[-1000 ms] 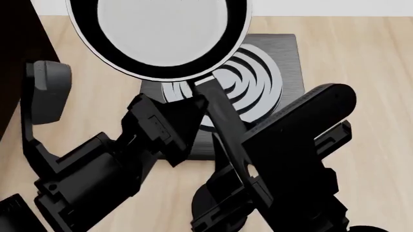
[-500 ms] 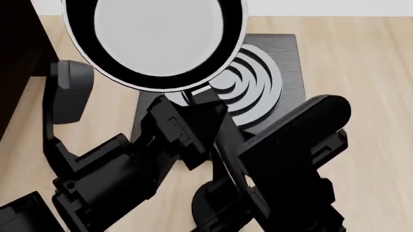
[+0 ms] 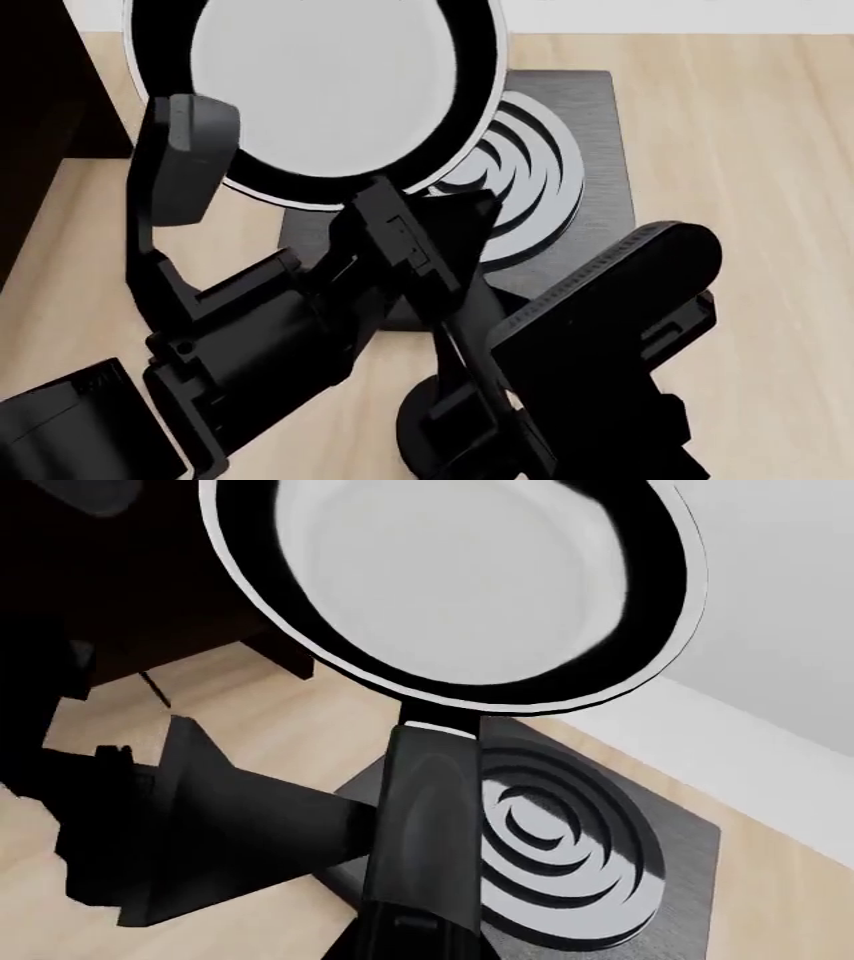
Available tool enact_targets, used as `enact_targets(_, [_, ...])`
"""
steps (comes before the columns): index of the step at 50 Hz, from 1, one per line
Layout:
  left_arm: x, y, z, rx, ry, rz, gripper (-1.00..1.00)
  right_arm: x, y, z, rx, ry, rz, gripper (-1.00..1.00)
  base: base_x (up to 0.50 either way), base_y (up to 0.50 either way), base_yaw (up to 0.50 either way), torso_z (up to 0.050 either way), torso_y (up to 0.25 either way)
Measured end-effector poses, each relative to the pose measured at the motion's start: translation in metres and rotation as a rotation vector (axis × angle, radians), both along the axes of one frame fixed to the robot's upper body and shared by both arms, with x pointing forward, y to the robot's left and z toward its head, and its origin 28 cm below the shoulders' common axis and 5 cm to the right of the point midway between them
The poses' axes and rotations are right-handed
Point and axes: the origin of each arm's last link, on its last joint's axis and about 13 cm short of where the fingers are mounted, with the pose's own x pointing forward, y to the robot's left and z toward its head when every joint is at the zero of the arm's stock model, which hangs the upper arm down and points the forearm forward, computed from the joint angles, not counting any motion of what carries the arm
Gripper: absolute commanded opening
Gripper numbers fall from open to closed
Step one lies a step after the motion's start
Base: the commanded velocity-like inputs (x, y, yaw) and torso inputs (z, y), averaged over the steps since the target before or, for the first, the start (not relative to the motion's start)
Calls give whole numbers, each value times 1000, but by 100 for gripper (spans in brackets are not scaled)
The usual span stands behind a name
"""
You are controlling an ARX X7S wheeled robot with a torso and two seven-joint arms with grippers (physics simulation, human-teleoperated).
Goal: Put the frying pan on the cabinet shelf.
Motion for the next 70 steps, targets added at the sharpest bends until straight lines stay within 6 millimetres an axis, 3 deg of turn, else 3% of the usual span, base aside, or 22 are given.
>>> enact_targets(17, [6,-3,-5,9,21,-5,100,-6,1,-1,1,-8,14,-100,0,0,0,1,2])
enact_targets(18, [6,-4,-5,9,21,-5,-100,-6,1,-1,2,-9,14,-100,0,0,0,0,0])
enact_targets(47, [4,-5,-2,-27,15,-24,-100,-11,0,0,15,-47,-5,-100,0,0,0,0,2])
enact_targets(48, [4,-5,-2,-29,15,-25,-100,-11,0,0,16,-49,-5,100,0,0,0,0,0])
enact_targets(61, [15,2,1,-4,11,32,-100,-14,-1,2,10,-75,-17,100,0,0,0,1,2])
enact_targets(70, [30,11,14,-6,-13,84,-100,-17,-2,2,6,-79,-20,100,0,0,0,1,2])
